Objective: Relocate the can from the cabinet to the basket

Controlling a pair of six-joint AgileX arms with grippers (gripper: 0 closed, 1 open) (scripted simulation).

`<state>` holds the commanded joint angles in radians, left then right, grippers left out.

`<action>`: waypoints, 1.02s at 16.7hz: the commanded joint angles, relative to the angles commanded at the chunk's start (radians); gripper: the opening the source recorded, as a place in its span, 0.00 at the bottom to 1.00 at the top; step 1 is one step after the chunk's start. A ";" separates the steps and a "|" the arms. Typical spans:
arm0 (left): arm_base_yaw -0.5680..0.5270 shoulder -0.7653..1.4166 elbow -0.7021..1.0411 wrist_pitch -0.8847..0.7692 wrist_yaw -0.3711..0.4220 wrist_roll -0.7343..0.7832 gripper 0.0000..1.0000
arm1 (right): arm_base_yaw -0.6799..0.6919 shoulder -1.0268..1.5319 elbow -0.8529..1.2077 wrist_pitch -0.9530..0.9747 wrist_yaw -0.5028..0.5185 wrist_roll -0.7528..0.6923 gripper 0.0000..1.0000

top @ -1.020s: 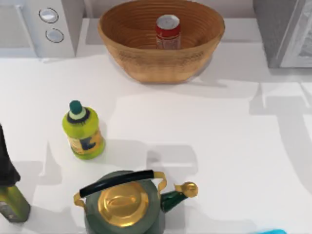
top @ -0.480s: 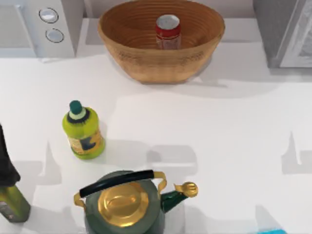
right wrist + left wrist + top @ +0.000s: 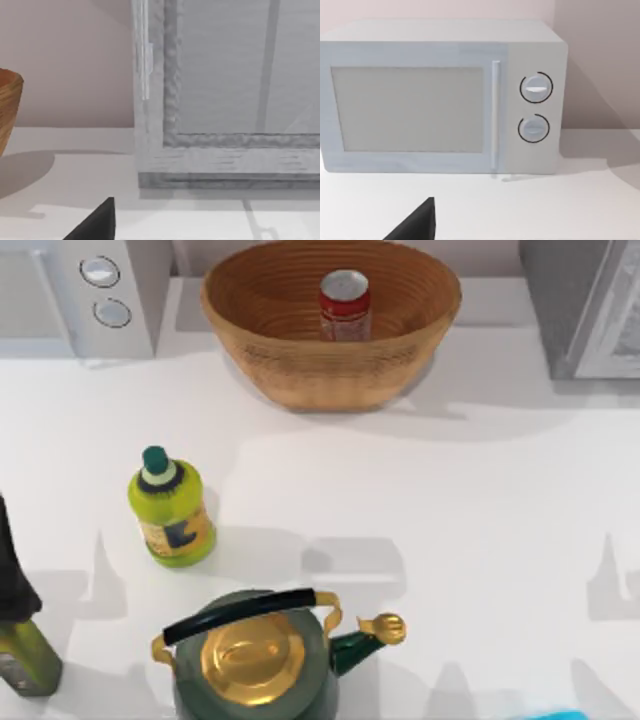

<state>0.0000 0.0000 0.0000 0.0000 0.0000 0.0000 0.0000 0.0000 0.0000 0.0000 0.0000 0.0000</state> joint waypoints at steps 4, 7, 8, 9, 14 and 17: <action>0.000 0.000 0.000 0.000 0.000 0.000 1.00 | 0.002 0.005 0.003 0.002 0.000 0.000 1.00; 0.000 0.000 0.000 0.000 0.000 0.000 1.00 | -0.055 0.069 0.025 0.064 -0.055 -0.001 1.00; 0.000 0.000 0.000 0.000 0.000 0.000 1.00 | -0.090 0.112 0.038 0.105 -0.089 -0.001 1.00; 0.000 0.000 0.000 0.000 0.000 0.000 1.00 | -0.131 0.165 0.053 0.153 -0.130 -0.001 1.00; 0.000 0.000 0.000 0.000 0.000 0.000 1.00 | -0.402 0.580 0.149 0.477 -0.394 0.005 1.00; 0.000 0.000 0.000 0.000 0.000 0.000 1.00 | -0.583 0.879 0.214 0.693 -0.572 0.014 1.00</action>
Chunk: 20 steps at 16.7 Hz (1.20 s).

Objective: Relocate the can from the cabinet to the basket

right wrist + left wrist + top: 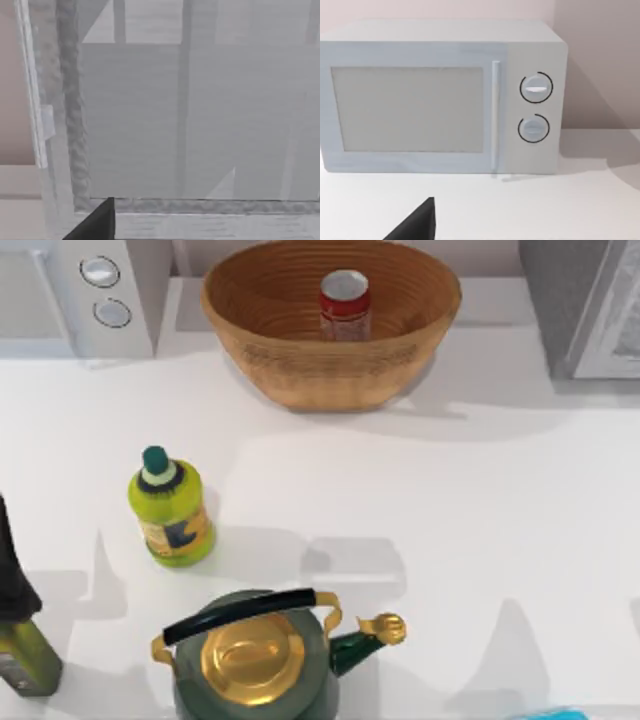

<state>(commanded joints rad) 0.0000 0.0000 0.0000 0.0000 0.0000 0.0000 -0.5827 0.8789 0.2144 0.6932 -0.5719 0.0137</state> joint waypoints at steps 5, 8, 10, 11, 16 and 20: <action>0.000 0.000 0.000 0.000 0.000 0.000 1.00 | -0.264 0.405 0.093 0.307 -0.261 0.012 1.00; 0.000 0.000 0.000 0.000 0.000 0.000 1.00 | -0.376 0.576 0.131 0.439 -0.373 0.016 1.00; 0.000 0.000 0.000 0.000 0.000 0.000 1.00 | -0.424 0.645 0.147 0.494 -0.420 0.017 1.00; 0.000 0.000 0.000 0.000 0.000 0.000 1.00 | -0.437 0.664 0.151 0.509 -0.434 0.017 1.00; 0.000 0.000 0.000 0.000 0.000 0.000 1.00 | -0.438 0.669 0.149 0.513 -0.437 0.016 1.00; 0.000 0.000 0.000 0.000 0.000 0.000 1.00 | -0.444 0.665 0.214 0.450 -0.442 0.014 1.00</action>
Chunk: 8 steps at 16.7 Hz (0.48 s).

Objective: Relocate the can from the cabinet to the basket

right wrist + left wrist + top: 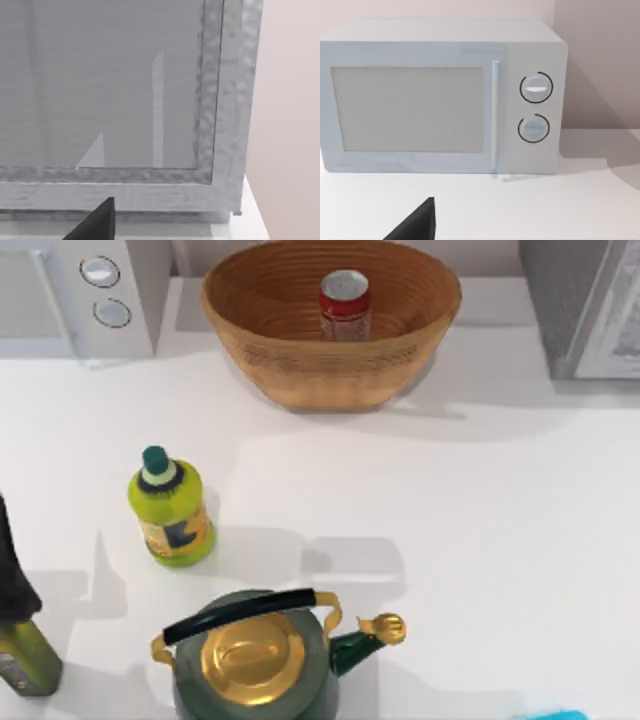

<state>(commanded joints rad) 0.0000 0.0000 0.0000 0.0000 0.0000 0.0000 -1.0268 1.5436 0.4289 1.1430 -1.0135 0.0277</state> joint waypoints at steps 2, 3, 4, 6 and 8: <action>0.000 0.000 0.000 0.000 0.000 0.000 1.00 | -0.009 -0.005 0.092 -0.093 -0.007 -0.002 1.00; 0.000 0.000 0.000 0.000 0.000 0.000 1.00 | -0.014 -0.009 0.150 -0.156 -0.012 -0.003 1.00; 0.000 0.000 0.000 0.000 0.000 0.000 1.00 | -0.018 -0.014 0.215 -0.228 -0.015 -0.004 1.00; 0.000 0.000 0.000 0.000 0.000 0.000 1.00 | -0.026 -0.031 0.363 -0.399 -0.022 -0.004 1.00; 0.000 0.000 0.000 0.000 0.000 0.000 1.00 | -0.030 -0.053 0.525 -0.594 -0.025 -0.003 1.00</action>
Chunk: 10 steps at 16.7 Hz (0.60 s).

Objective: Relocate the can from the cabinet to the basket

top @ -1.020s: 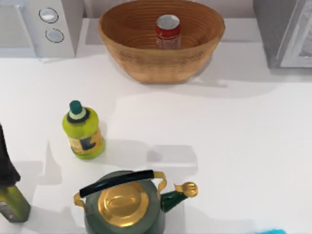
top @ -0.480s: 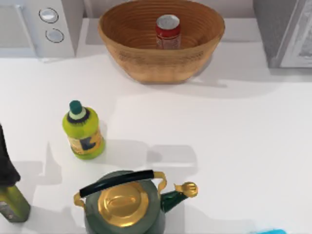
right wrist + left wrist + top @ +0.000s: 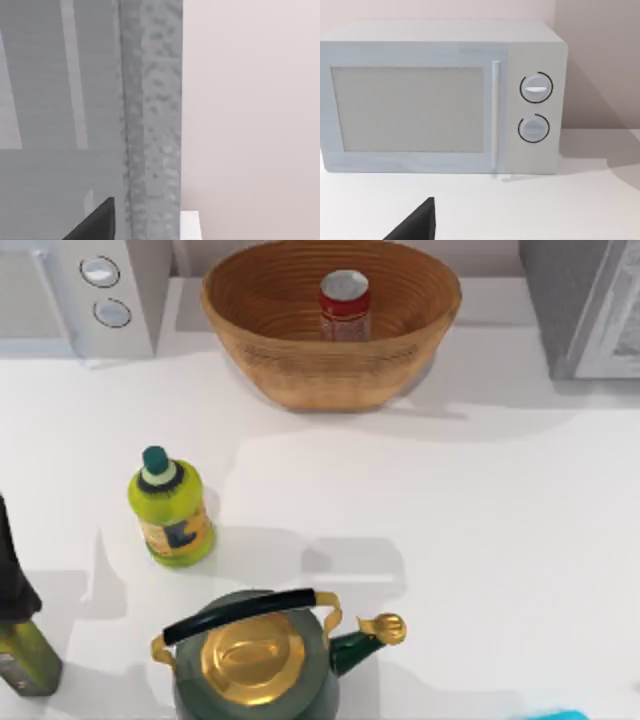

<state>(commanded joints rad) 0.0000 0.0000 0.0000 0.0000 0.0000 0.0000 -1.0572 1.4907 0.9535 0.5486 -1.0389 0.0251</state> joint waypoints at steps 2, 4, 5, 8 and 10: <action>0.000 0.000 0.000 0.000 0.000 0.000 1.00 | -0.003 -0.026 0.168 -0.206 -0.003 0.003 1.00; 0.000 0.000 0.000 0.000 0.000 0.000 1.00 | -0.003 -0.053 0.331 -0.407 -0.005 0.005 1.00; 0.000 0.000 0.000 0.000 0.000 0.000 1.00 | -0.003 -0.066 0.408 -0.500 -0.005 0.006 1.00; 0.000 0.000 0.000 0.000 0.000 0.000 1.00 | 0.004 -0.108 0.608 -0.736 -0.001 0.008 1.00; 0.000 0.000 0.000 0.000 0.000 0.000 1.00 | 0.011 -0.132 0.706 -0.844 0.004 0.007 1.00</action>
<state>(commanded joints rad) 0.0000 0.0000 0.0000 0.0000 0.0000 0.0000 -1.0465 1.3584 1.6593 -0.2950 -1.0349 0.0320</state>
